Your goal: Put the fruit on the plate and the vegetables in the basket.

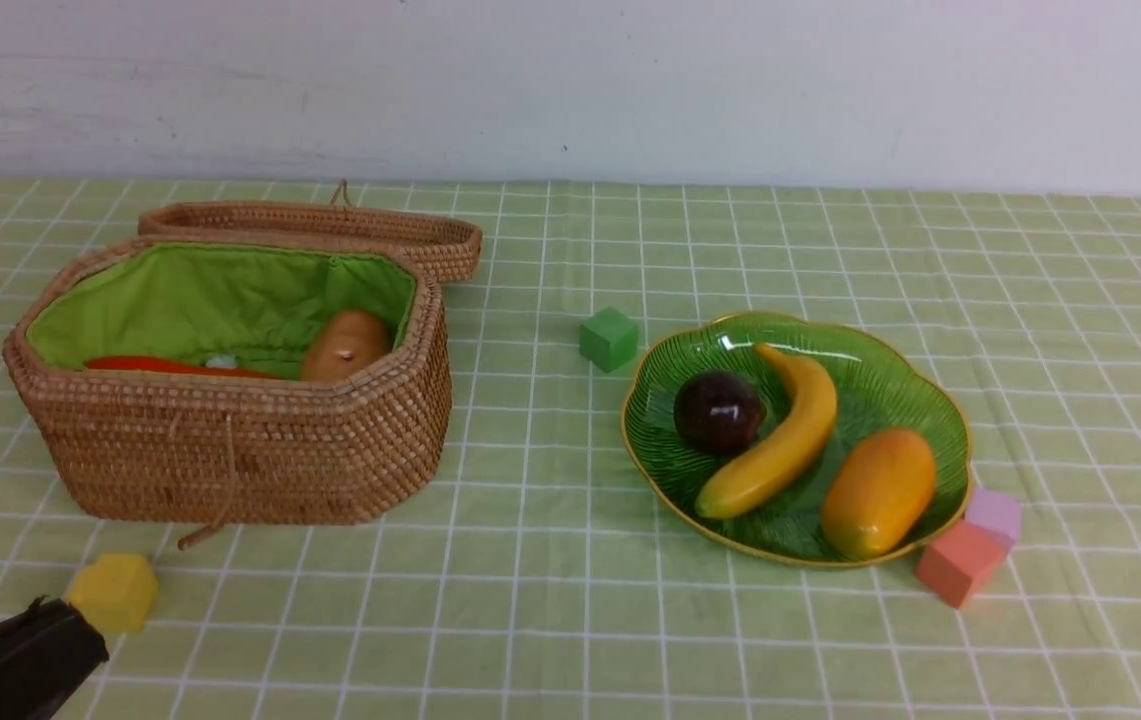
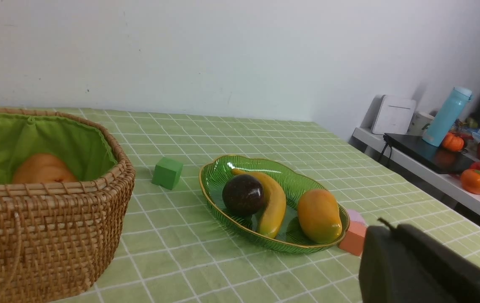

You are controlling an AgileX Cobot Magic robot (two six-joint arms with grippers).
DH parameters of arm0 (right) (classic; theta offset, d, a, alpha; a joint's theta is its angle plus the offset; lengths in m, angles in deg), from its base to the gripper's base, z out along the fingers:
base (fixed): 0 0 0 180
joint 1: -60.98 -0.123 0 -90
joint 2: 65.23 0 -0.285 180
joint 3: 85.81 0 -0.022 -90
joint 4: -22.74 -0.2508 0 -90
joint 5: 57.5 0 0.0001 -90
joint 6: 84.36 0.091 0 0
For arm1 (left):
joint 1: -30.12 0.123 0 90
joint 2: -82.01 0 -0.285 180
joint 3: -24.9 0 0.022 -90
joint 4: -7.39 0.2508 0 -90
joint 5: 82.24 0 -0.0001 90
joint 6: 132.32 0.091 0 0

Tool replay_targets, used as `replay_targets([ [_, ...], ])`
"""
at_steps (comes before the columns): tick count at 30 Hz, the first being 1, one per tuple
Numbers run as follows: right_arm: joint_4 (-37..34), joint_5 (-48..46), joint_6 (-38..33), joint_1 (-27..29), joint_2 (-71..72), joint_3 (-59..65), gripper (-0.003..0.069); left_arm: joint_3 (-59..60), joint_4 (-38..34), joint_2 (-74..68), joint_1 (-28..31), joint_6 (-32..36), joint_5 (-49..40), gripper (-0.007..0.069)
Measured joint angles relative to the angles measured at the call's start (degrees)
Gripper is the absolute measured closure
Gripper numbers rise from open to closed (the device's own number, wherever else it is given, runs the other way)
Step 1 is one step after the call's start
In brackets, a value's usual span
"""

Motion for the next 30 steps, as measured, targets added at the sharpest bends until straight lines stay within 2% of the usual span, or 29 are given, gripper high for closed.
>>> replay_targets([
  [5, -0.3, -1.37, 1.25, 3.79, 7.42, 5.58, 0.0656, 0.0, 0.0, 0.0, 0.0, 0.0, 0.0, 0.0637],
  [10, -0.84, -4.65, 1.25, 3.96, 8.87, 5.54, 0.0654, 0.0, 0.0, 0.0, 0.0, 0.0, 0.0, 0.0636],
  [30, -2.7, -5.62, 1.25, 4.16, 8.87, 5.33, 0.0643, 0.0, 0.0, 0.0, 0.0, 0.0, 0.0, 0.0618],
])
